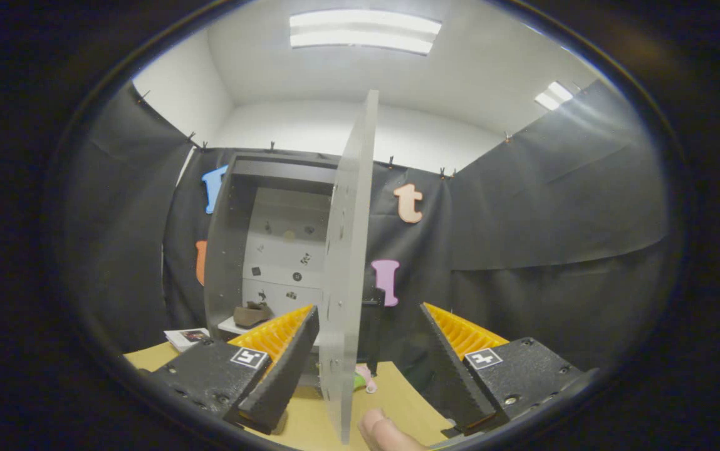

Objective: Open the shoe cabinet door, grab the shoes and put them into the shoe cabinet, then close the shoe cabinet door.

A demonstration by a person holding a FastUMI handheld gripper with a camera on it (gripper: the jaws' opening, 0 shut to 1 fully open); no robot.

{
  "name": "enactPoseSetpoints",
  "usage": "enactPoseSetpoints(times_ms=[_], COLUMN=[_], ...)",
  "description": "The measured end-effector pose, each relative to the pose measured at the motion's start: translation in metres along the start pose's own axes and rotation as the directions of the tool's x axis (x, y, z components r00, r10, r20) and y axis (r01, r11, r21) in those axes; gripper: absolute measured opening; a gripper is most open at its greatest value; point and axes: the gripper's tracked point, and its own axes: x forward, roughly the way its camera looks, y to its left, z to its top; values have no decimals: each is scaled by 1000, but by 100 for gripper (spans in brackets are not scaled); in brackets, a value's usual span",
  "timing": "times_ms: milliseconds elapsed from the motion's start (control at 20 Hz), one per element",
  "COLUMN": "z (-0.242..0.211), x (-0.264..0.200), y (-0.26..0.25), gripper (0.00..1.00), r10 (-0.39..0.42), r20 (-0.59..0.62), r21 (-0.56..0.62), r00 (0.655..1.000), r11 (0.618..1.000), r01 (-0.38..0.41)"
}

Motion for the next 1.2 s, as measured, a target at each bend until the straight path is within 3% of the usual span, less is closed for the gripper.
enactPoseSetpoints(times_ms=[150,700,1000,1200], z=[-12,-85,-167,-251], x=[-1,26,48,59], y=[42,126,162,208], gripper=[99,100,100,100], r10=[78,179,187,245], r20=[-21,-126,-215,-318], r21=[15,118,146,135], r00=[997,976,959,916], r11=[997,979,977,968], r01=[-77,-164,-158,-212])
